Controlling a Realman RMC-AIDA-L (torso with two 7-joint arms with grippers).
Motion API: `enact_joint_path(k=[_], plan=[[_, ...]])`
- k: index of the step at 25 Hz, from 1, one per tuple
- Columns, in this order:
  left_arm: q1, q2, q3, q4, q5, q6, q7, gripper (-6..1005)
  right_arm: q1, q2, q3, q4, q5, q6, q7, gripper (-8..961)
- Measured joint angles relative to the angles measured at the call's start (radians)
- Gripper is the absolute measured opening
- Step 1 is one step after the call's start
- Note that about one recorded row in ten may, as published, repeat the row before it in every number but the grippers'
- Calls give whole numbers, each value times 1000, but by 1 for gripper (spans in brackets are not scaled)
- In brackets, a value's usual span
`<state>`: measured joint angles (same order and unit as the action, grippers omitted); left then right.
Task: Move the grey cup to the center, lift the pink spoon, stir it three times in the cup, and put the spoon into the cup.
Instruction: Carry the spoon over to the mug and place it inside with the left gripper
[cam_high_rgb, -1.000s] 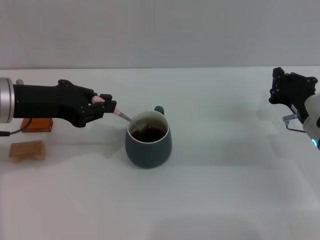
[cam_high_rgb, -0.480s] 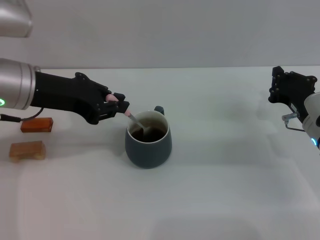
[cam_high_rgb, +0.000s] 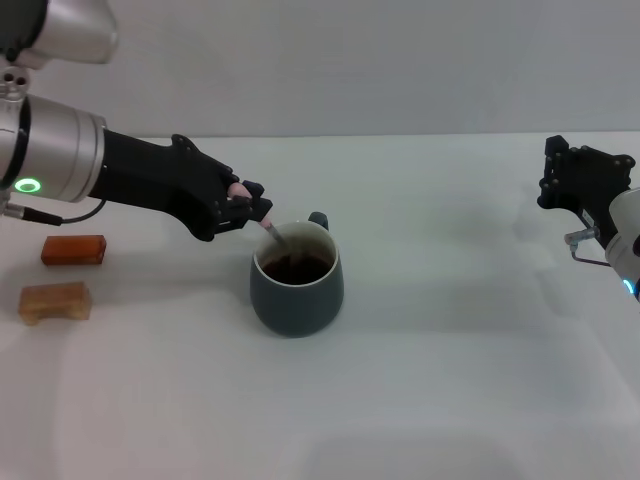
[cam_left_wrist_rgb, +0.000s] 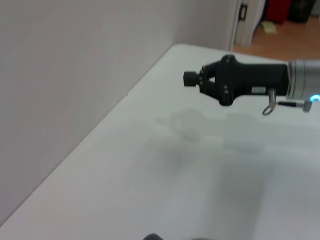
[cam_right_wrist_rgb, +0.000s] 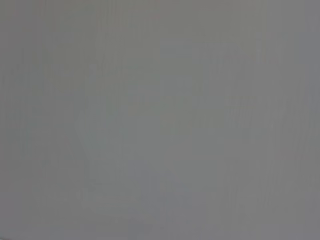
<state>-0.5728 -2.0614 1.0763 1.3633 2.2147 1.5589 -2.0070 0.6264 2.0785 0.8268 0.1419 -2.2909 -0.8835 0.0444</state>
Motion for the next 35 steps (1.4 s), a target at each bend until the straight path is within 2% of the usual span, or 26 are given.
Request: enact_joint_path(k=[18, 35], plan=[[-68, -3, 87, 20, 154, -1, -16, 159, -2, 2, 0, 1, -1, 0, 0, 5], [-108, -8, 191, 23, 201, -11, -18, 160, -4, 1, 0, 2, 1, 0, 0, 5]])
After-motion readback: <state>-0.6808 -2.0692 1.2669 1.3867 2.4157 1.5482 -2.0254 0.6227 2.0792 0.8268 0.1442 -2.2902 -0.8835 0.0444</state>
